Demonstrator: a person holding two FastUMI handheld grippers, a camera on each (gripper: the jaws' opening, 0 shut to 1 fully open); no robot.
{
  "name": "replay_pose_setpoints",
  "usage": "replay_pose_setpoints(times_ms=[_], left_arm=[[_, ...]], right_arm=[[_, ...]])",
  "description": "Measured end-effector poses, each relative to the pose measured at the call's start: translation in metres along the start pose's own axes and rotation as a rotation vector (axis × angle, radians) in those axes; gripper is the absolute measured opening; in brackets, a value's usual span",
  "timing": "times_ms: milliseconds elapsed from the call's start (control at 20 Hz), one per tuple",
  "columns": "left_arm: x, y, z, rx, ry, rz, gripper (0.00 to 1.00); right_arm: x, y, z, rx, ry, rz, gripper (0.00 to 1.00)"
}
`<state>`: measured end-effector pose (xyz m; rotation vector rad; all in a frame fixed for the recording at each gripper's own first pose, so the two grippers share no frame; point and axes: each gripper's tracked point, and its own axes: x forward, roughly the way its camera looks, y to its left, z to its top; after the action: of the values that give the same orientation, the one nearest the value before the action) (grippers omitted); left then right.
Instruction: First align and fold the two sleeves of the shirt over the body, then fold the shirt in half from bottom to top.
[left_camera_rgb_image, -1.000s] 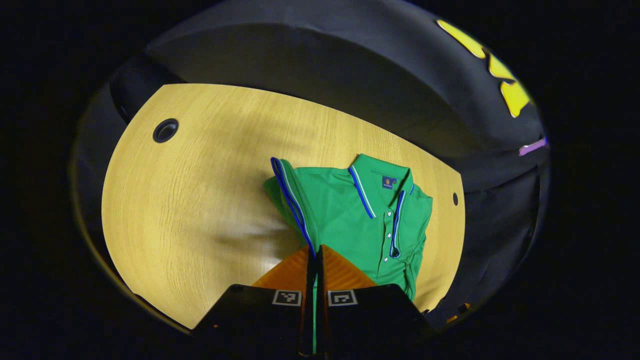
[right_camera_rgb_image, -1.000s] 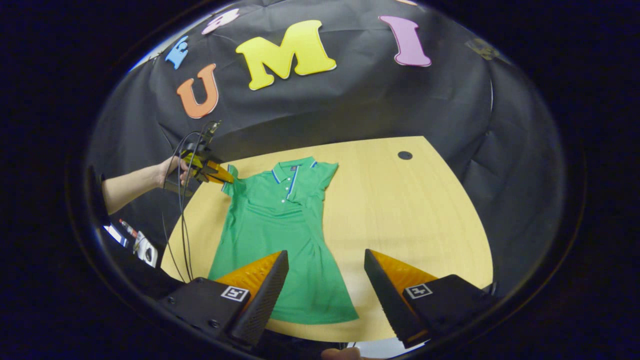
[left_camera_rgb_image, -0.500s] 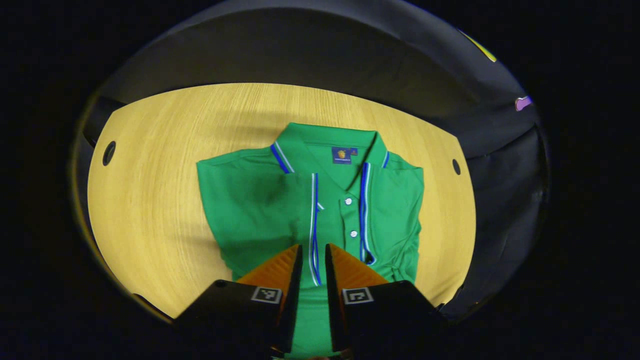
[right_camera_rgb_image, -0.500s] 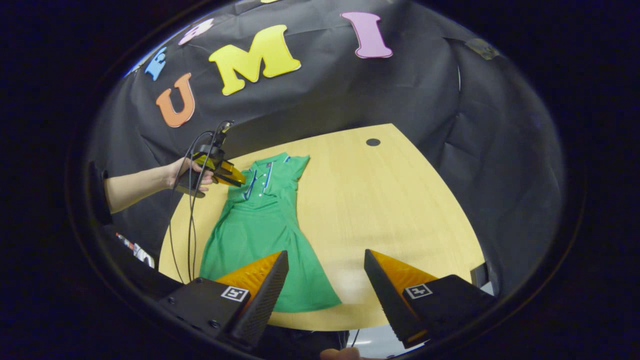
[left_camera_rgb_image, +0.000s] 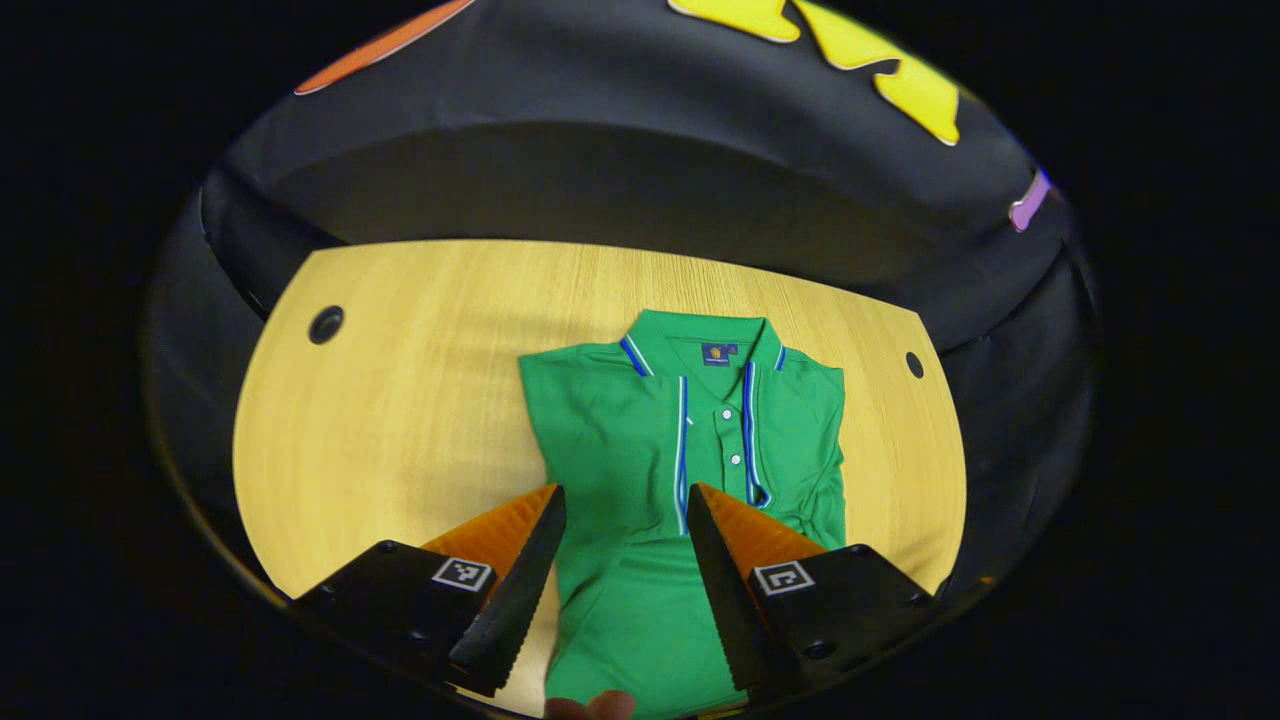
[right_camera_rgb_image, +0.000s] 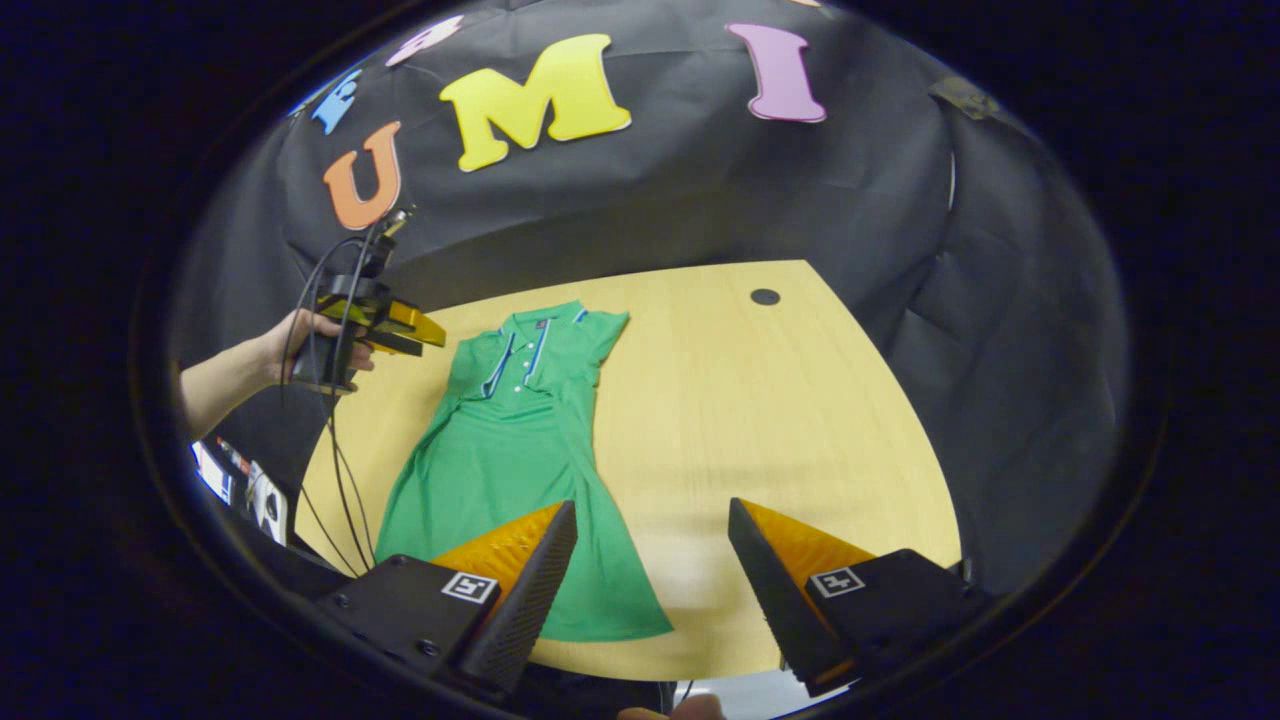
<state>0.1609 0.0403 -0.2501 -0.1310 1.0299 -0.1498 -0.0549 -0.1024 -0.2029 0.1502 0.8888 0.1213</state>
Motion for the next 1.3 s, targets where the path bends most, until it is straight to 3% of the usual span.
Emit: replay_pose_setpoints(times_ms=[50, 100, 300, 350, 400, 550, 800, 1050, 1300], left_arm=[[-0.016, 0.0, -0.007, 0.014, -0.034, -0.008, 0.92], [-0.033, 0.002, -0.016, 0.022, -0.059, -0.017, 0.8], [-0.082, 0.021, -0.074, -0.014, -0.115, -0.015, 0.87], [-0.095, 0.031, -0.097, -0.016, -0.094, -0.001, 0.96], [-0.105, 0.039, -0.123, -0.017, -0.072, 0.005, 0.98], [-0.116, 0.052, -0.209, 0.01, 0.024, 0.023, 0.99], [-0.138, 0.046, -0.318, -0.051, 0.177, -0.041, 0.99], [-0.134, 0.046, -0.362, -0.016, 0.247, -0.045, 0.99], [-0.123, 0.047, -0.375, -0.019, 0.299, -0.035, 0.99]], right_arm=[[0.003, 0.008, 0.003, -0.008, 0.0, 0.017, 0.97], [0.006, 0.015, 0.007, -0.018, -0.001, 0.025, 0.97], [0.017, 0.037, 0.005, -0.103, 0.005, 0.049, 0.97], [0.019, 0.039, 0.001, -0.118, 0.017, 0.044, 0.97], [0.021, 0.039, -0.003, -0.14, 0.022, 0.037, 0.97], [0.026, 0.036, -0.026, -0.221, 0.062, 0.017, 0.97], [0.029, 0.022, -0.086, -0.285, 0.176, -0.009, 0.97], [0.031, 0.001, -0.152, -0.256, 0.319, -0.043, 0.97], [0.046, -0.01, -0.173, -0.266, 0.372, -0.08, 0.97]])
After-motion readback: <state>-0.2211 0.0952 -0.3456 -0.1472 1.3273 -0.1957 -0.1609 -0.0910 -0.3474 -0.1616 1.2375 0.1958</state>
